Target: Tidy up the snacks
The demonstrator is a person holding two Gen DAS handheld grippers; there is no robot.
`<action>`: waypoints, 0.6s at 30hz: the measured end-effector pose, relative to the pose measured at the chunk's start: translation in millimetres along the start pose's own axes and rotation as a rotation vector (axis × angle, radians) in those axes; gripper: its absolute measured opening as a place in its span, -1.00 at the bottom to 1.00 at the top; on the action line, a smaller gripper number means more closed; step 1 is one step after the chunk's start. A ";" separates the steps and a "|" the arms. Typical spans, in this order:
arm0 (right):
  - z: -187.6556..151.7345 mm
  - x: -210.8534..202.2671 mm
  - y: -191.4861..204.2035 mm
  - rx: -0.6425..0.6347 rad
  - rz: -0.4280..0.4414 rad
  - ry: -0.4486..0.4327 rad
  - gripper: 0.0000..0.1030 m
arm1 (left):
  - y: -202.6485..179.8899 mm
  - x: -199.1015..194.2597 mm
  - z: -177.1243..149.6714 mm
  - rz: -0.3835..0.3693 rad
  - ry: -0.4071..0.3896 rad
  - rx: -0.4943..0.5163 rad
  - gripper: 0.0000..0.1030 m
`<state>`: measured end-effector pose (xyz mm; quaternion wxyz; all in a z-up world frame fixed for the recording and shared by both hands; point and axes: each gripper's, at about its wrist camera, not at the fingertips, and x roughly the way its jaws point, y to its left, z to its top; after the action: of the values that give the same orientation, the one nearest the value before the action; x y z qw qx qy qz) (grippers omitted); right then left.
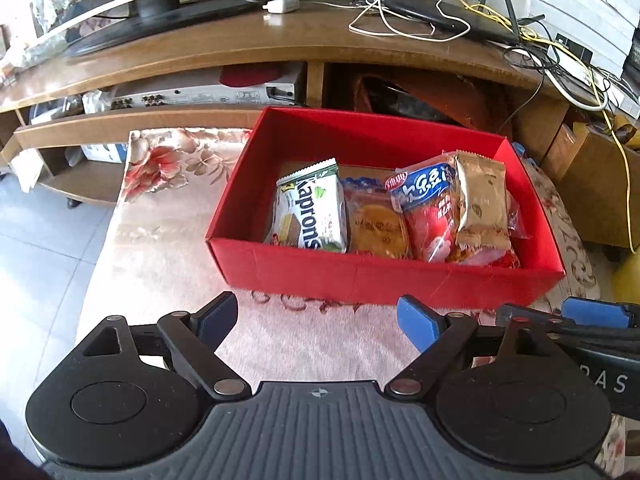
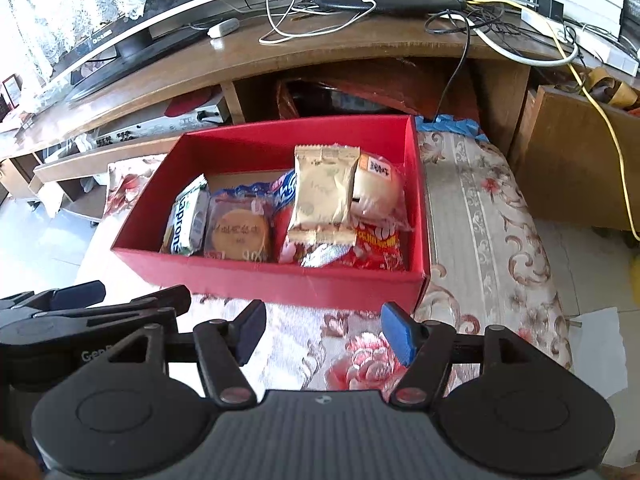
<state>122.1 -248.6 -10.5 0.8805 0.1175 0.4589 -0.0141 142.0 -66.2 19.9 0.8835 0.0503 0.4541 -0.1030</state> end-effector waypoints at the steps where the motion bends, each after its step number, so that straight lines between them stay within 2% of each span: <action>1: -1.6 -0.5 0.1 -0.001 0.002 0.003 0.23 | 0.6 -1.3 -2.0 0.001 -0.001 0.002 0.76; 18: -26.9 -13.7 8.0 -0.020 0.014 0.014 0.25 | 5.6 -13.7 -22.8 0.006 0.005 0.012 0.76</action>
<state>93.6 -236.1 -12.6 0.8785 0.1120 0.4644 -0.0024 117.4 -54.7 17.7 0.8823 0.0573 0.4556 -0.1029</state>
